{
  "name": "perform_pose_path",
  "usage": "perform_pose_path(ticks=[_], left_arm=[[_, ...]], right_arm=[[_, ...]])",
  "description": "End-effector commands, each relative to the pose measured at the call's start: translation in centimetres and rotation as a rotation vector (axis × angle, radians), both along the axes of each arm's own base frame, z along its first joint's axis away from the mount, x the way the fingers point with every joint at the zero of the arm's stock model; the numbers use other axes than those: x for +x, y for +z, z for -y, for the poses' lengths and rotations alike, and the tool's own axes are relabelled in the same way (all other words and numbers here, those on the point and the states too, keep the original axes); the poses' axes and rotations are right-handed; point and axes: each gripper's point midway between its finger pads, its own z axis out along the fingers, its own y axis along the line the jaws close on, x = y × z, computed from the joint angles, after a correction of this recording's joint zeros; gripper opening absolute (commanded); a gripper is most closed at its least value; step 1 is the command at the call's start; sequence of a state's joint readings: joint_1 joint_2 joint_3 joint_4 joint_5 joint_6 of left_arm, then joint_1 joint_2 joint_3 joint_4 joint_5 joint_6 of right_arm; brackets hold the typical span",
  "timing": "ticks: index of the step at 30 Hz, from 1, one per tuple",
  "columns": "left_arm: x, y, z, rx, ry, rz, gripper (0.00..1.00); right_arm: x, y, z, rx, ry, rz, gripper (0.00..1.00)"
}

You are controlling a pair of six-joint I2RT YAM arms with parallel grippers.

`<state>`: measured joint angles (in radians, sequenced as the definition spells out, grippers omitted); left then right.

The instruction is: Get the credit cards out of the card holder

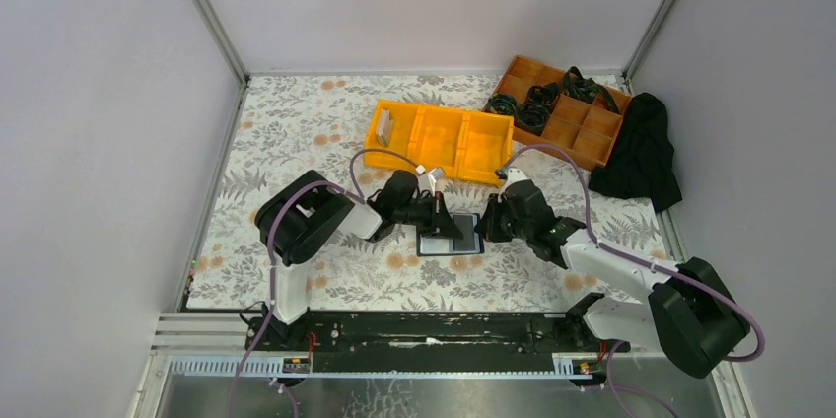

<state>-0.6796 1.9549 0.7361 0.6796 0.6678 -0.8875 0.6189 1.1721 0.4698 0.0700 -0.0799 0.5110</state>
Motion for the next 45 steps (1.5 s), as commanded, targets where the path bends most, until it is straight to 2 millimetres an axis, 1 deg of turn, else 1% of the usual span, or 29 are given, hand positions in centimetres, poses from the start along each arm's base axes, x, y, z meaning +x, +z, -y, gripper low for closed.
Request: perform_pose_path(ticks=[1,4,8,10,11,15,20,23,27,31,35,43,45], left_arm=[[1.1,-1.5,-0.7,0.086,0.032,0.04,0.1],[1.0,-1.4,-0.8,0.086,0.029,0.041,0.17],[0.7,-1.4,-1.0,0.091,0.021,0.039,0.35],[0.6,-1.3,-1.0,0.087,0.011,0.04,0.4],[0.5,-1.3,-1.0,0.085,0.008,0.037,0.41],[0.4,-1.1,-1.2,0.079,-0.002,0.039,0.41],[0.2,0.1,-1.3,-0.012,-0.007,0.008,0.38],[0.3,0.2,-1.7,-0.013,-0.004,0.006,0.38],[0.5,1.0,-2.2,-0.047,-0.004,0.0,0.37],[0.2,1.5,-2.2,-0.068,-0.025,-0.011,0.37],[-0.2,2.2,-2.3,-0.107,-0.044,-0.033,0.36],[-0.2,2.4,-2.9,-0.093,-0.051,-0.041,0.36],[-0.2,2.0,-3.2,-0.074,-0.052,-0.05,0.36]], right_arm=[[0.5,1.0,-1.9,0.045,0.079,0.013,0.05],[0.7,-0.3,-2.6,0.05,0.087,-0.023,0.05],[0.9,-1.6,-2.8,0.05,0.075,-0.046,0.05],[0.8,-2.0,-2.7,0.045,0.069,-0.057,0.04],[0.9,-2.2,-2.6,0.042,0.063,-0.059,0.04],[1.1,-2.6,-1.9,0.022,0.026,-0.055,0.03],[1.2,-2.9,-1.0,0.001,-0.014,-0.052,0.02],[1.4,-3.0,-0.9,0.002,-0.025,-0.051,0.02],[1.3,-3.7,-1.2,0.002,-0.012,-0.073,0.02],[1.2,-4.4,-1.7,0.016,-0.004,-0.099,0.02],[1.3,-5.0,-1.5,0.004,-0.016,-0.106,0.02],[1.0,-6.3,-1.0,-0.01,-0.036,-0.134,0.02],[1.0,-6.4,-0.9,-0.01,-0.042,-0.138,0.02]])
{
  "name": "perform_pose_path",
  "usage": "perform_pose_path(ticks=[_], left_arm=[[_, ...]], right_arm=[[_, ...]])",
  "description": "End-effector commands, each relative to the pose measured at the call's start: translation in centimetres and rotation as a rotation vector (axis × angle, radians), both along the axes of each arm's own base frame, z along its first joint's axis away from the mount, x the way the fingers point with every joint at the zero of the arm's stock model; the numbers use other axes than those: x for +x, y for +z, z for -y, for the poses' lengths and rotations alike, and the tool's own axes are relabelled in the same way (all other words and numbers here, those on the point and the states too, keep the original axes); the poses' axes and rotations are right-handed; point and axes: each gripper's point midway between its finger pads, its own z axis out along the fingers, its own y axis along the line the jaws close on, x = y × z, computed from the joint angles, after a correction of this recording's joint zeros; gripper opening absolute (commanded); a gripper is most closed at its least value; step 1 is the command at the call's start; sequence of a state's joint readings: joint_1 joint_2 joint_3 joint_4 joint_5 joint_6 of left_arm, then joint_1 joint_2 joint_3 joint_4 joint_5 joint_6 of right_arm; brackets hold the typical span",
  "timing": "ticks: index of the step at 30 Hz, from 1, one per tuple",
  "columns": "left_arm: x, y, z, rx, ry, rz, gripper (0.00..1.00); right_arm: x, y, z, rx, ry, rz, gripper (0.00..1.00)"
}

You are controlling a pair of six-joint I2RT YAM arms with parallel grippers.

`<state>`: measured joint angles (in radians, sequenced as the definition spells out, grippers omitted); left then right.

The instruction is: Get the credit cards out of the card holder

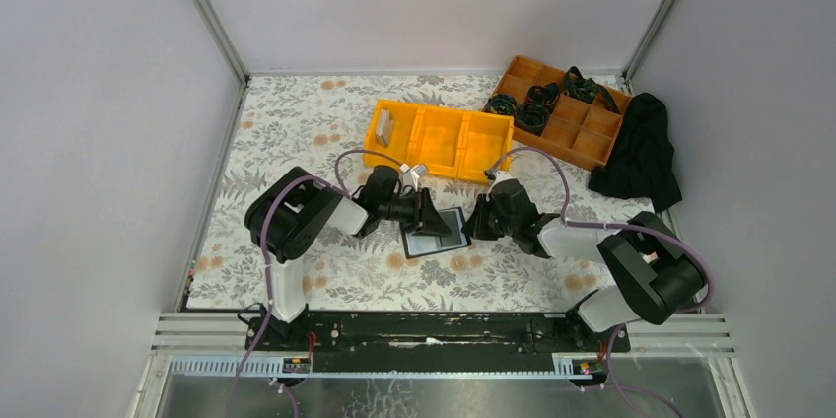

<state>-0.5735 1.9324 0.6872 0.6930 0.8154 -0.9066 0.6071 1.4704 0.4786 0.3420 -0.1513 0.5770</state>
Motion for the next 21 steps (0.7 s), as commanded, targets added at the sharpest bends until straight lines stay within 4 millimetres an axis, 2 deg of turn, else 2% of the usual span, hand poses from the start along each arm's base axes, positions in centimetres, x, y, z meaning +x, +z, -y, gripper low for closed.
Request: perform_pose_path(ticks=[1,14,21], left_arm=[[-0.4,1.1,-0.3,-0.014,-0.037,0.025,0.36],[-1.0,-0.2,-2.0,0.014,-0.015,-0.008,0.36],[0.1,-0.5,-3.1,0.029,0.024,-0.015,0.36]], right_arm=[[-0.8,-2.5,1.8,-0.076,-0.035,-0.064,0.02],[-0.1,-3.0,1.8,-0.072,-0.055,-0.088,0.02],[-0.1,-3.6,3.2,-0.093,-0.116,-0.12,0.0]])
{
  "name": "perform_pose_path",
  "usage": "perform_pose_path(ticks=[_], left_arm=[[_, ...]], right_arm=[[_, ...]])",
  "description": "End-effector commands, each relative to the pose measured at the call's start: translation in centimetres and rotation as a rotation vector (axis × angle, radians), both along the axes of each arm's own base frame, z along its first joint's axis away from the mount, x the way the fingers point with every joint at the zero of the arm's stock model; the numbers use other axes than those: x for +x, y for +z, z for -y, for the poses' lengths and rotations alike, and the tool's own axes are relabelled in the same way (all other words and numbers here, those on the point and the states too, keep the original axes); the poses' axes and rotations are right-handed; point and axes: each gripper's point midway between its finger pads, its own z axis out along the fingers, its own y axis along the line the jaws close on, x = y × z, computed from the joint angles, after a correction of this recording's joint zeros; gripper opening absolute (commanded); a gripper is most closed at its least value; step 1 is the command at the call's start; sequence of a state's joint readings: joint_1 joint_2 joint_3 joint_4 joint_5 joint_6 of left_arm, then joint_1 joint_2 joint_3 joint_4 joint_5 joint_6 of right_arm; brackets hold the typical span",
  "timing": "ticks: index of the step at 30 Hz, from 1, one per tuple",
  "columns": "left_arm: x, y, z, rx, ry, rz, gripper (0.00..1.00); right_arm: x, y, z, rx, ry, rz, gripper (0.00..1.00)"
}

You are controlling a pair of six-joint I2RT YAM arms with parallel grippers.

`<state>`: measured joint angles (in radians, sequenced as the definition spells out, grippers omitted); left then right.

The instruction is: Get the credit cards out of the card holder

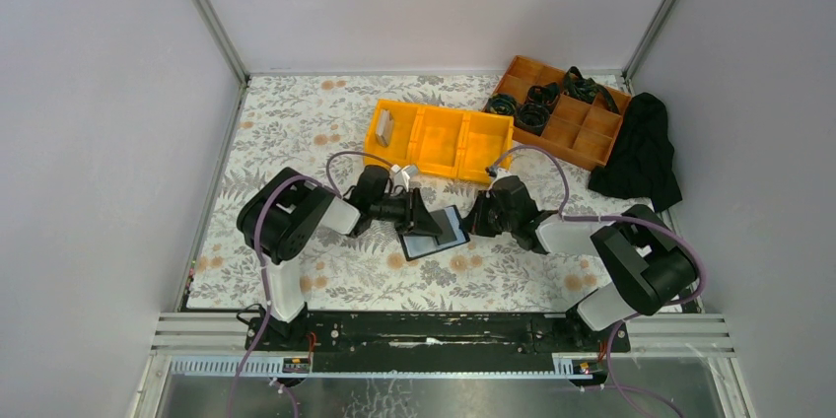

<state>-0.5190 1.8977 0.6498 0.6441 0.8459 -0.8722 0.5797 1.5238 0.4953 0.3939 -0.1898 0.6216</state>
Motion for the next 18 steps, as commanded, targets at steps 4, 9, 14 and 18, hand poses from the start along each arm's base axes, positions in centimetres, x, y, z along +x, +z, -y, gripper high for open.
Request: perform_pose_path(ticks=[4,9,14,18], left_arm=[[0.1,-0.2,-1.3,0.007,0.02,0.0,0.35],[-0.4,-0.6,-1.9,0.005,0.032,-0.012,0.35],[-0.4,-0.6,-2.2,-0.003,0.047,-0.012,0.28],[0.2,-0.6,-1.9,-0.009,0.054,-0.008,0.21]], right_arm=[[-1.1,-3.9,4.6,-0.158,-0.11,-0.115,0.0],[-0.9,-4.0,4.9,-0.155,-0.12,-0.123,0.0],[-0.7,-3.9,4.4,-0.138,-0.106,-0.12,0.0],[-0.9,-4.0,4.4,-0.132,-0.1,-0.123,0.0]])
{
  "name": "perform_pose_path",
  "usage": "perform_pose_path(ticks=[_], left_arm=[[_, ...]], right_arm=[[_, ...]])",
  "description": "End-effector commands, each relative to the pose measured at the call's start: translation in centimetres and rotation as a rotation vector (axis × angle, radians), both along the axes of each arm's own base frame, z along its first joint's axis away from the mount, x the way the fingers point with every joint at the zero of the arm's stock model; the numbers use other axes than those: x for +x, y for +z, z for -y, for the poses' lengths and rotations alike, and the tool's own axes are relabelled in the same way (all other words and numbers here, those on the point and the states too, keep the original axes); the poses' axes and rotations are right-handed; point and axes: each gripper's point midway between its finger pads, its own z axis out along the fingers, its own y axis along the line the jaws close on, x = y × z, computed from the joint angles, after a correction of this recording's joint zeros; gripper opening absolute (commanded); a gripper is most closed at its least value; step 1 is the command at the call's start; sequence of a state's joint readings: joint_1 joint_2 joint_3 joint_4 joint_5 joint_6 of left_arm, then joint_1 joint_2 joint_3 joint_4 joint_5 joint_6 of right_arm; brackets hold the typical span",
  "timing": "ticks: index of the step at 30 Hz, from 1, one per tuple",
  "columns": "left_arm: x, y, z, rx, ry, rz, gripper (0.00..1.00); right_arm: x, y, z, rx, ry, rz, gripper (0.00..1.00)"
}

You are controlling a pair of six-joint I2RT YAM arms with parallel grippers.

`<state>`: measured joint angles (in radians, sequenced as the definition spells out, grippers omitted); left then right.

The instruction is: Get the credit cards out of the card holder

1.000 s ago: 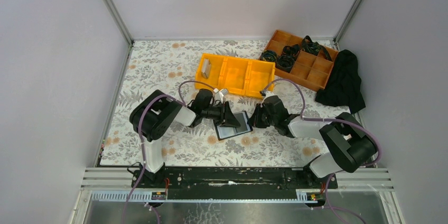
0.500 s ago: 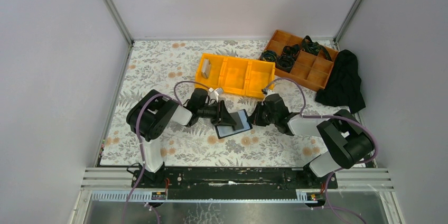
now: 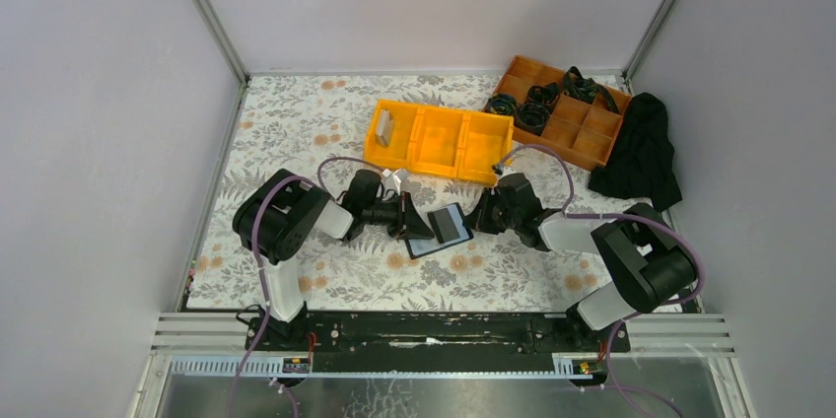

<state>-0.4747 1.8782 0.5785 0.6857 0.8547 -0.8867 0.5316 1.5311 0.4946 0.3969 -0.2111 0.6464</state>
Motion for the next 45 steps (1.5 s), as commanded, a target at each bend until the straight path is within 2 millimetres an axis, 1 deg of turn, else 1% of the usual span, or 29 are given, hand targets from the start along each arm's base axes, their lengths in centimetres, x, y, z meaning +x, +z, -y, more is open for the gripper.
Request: perform_pose_path(ticks=[1,3,5,10,17,25,28,31,36,39,43,45], left_arm=[[0.6,-0.2,0.0,-0.013,0.014,0.009,0.21],[0.8,-0.1,0.1,-0.028,0.023,0.0,0.23],[0.8,-0.1,0.1,-0.033,0.035,-0.003,0.28],[0.8,0.8,0.2,-0.07,0.059,0.008,0.36],[1.1,0.0,0.3,-0.043,0.092,0.002,0.38],[1.0,0.7,1.7,-0.12,0.093,0.001,0.37],[1.0,0.8,1.9,-0.136,0.1,0.002,0.36],[1.0,1.4,1.9,-0.161,0.107,0.01,0.33],[1.1,1.4,1.9,-0.161,0.118,0.015,0.18],[1.2,1.1,1.9,-0.154,0.123,0.011,0.01],[1.1,1.2,1.8,-0.16,0.12,0.007,0.0],[1.0,1.1,1.4,-0.144,0.124,0.006,0.0]], right_arm=[[-1.8,-4.0,3.4,-0.152,-0.047,-0.103,0.0],[-1.8,-3.9,3.4,-0.15,-0.047,-0.102,0.0],[-1.9,-3.9,3.5,-0.15,-0.048,-0.102,0.0],[-1.9,-4.1,3.4,-0.147,-0.04,-0.104,0.0],[-1.9,-3.8,3.4,-0.144,-0.038,-0.096,0.0],[-2.0,-3.9,3.2,-0.136,-0.033,-0.1,0.0],[-2.1,-4.0,3.3,-0.138,-0.033,-0.102,0.0],[-2.1,-4.0,3.3,-0.139,-0.032,-0.102,0.0],[-2.1,-4.0,3.2,-0.135,-0.031,-0.103,0.0],[-2.1,-3.9,3.2,-0.136,-0.032,-0.102,0.0],[-2.1,-4.0,3.3,-0.14,-0.034,-0.102,0.0],[-2.1,-4.0,3.3,-0.141,-0.035,-0.101,0.0]])
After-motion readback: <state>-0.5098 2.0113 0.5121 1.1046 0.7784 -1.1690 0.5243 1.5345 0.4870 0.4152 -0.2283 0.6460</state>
